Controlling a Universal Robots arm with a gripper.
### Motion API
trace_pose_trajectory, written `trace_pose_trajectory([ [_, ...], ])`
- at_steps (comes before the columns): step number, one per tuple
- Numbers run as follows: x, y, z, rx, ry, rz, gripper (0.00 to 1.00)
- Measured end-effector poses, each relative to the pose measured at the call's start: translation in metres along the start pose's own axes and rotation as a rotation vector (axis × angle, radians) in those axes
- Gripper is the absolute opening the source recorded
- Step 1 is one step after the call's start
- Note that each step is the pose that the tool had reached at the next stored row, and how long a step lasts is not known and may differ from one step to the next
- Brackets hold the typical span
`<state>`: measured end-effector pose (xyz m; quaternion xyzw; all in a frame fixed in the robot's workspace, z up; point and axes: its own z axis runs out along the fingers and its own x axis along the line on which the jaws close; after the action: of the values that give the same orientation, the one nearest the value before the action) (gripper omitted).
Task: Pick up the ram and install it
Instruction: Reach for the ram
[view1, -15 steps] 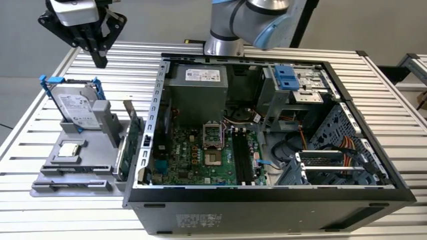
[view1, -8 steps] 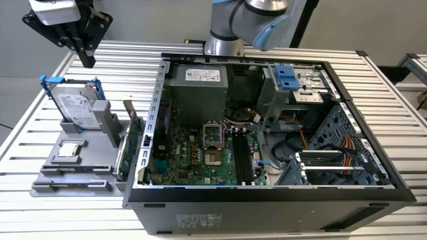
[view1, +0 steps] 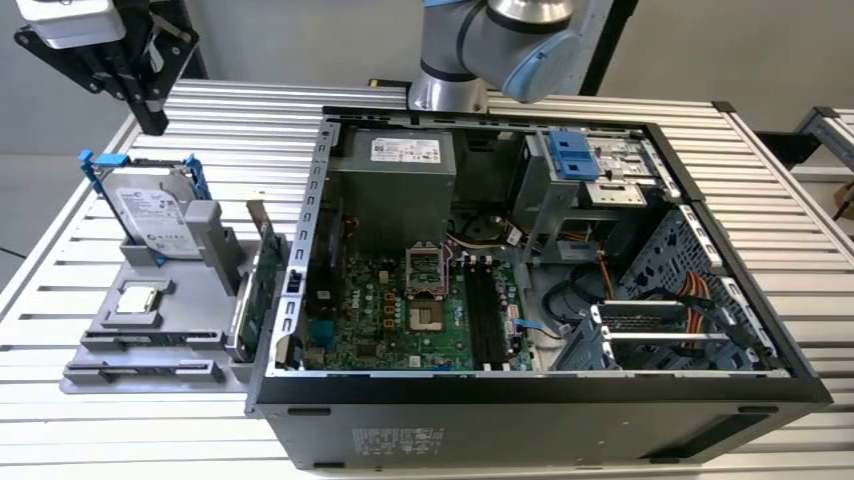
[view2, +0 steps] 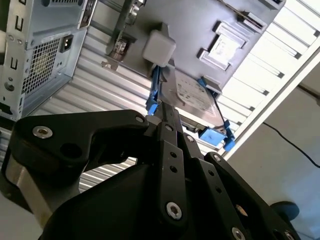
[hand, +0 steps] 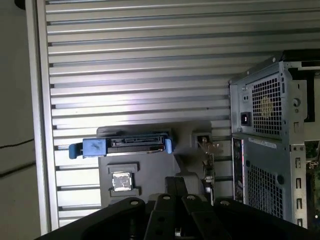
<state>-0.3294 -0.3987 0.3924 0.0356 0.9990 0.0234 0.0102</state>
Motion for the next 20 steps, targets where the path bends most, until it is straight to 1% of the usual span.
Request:
trace_pose_trajectory([
  [7,0.0184,-0.0013,-0.0004,0.0,0.0,0.0,0.0],
  [11,0.0217,-0.0016,-0.0005,0.0,0.0,0.0,0.0],
  [13,0.0232,-0.0031,-0.0006,0.0,0.0001,0.0,0.0],
  [16,0.0237,-0.0093,-0.0009,-0.0001,0.0,0.0,0.0],
  [20,0.0228,-0.0237,-0.0015,0.0,0.0001,0.0,0.0],
])
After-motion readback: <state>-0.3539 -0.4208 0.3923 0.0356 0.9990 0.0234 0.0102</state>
